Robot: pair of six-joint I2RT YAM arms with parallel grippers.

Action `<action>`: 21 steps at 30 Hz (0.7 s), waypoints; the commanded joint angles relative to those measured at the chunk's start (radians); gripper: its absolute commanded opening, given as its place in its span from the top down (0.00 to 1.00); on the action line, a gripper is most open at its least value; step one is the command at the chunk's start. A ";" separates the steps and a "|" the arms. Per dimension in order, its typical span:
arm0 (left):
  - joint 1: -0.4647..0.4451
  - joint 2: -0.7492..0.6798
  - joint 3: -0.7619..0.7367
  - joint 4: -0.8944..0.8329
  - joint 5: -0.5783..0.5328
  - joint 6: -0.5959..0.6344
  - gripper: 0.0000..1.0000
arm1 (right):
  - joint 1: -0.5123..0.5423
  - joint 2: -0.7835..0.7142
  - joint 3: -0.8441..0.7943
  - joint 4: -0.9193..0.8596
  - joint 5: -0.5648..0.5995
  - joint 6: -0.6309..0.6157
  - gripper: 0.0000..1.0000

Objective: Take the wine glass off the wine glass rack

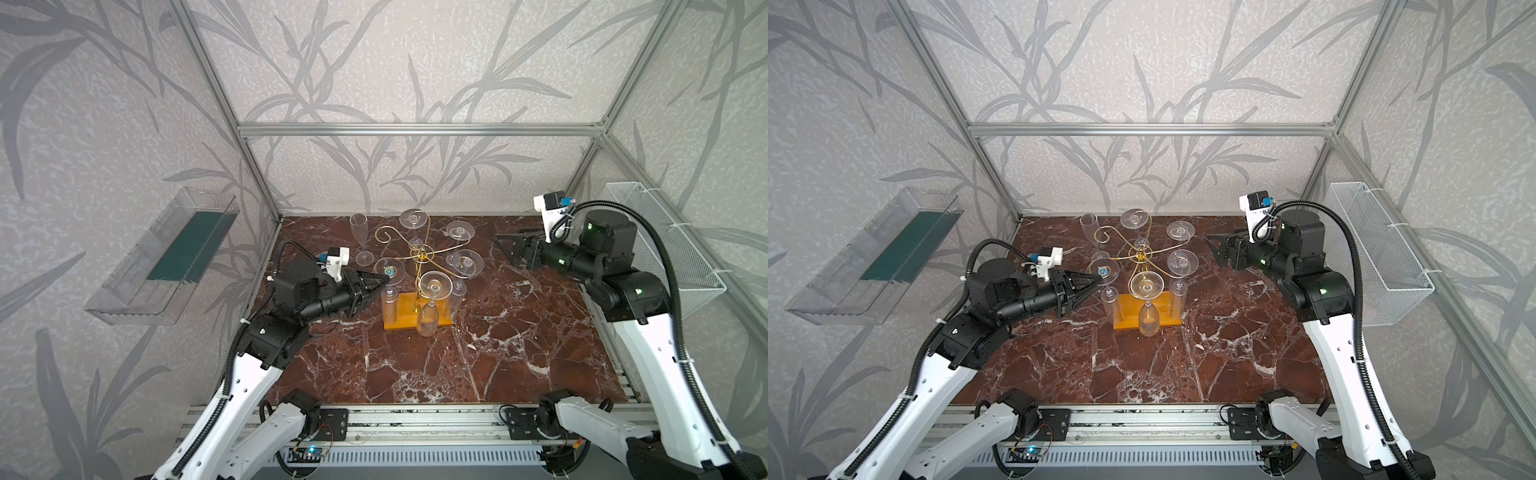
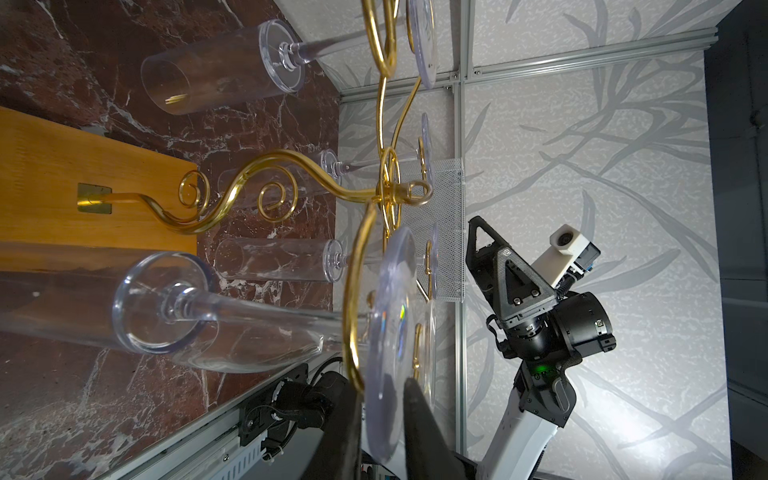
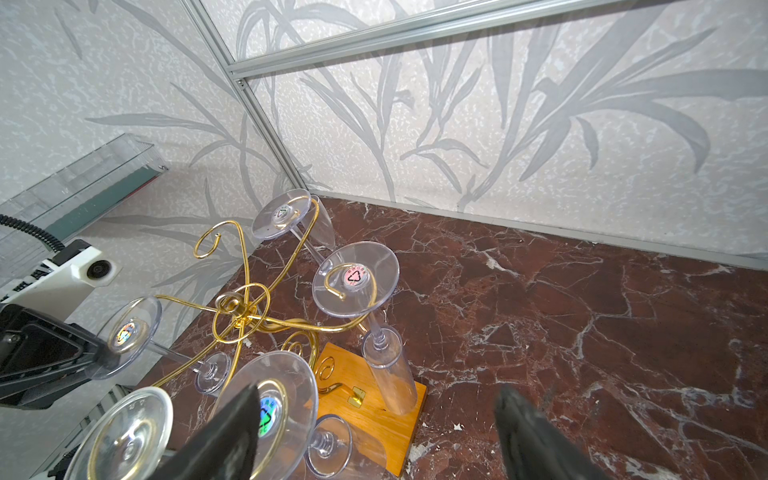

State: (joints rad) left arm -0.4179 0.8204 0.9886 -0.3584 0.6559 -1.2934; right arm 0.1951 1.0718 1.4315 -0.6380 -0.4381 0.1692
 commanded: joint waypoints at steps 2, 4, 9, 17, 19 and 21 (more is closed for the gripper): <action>-0.005 -0.015 0.014 0.009 0.019 -0.010 0.84 | -0.004 -0.016 0.004 -0.014 -0.004 0.006 0.14; -0.005 -0.016 0.012 0.007 0.020 -0.012 0.86 | -0.003 -0.016 0.004 -0.014 -0.004 0.006 0.14; -0.005 -0.016 0.012 0.010 0.020 -0.016 0.90 | -0.003 -0.021 0.001 -0.017 0.000 0.004 0.14; -0.006 -0.028 0.005 0.037 0.020 -0.039 0.96 | -0.003 -0.028 0.000 -0.018 0.004 0.003 0.14; -0.005 -0.039 -0.005 0.060 0.015 -0.053 0.98 | -0.003 -0.029 -0.001 -0.018 0.003 0.003 0.14; -0.005 -0.051 -0.010 0.073 -0.002 -0.068 1.00 | -0.003 -0.030 0.002 -0.021 0.004 0.002 0.14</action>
State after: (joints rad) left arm -0.4217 0.8001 0.9836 -0.3424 0.6594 -1.3193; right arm 0.1951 1.0576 1.4315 -0.6449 -0.4355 0.1688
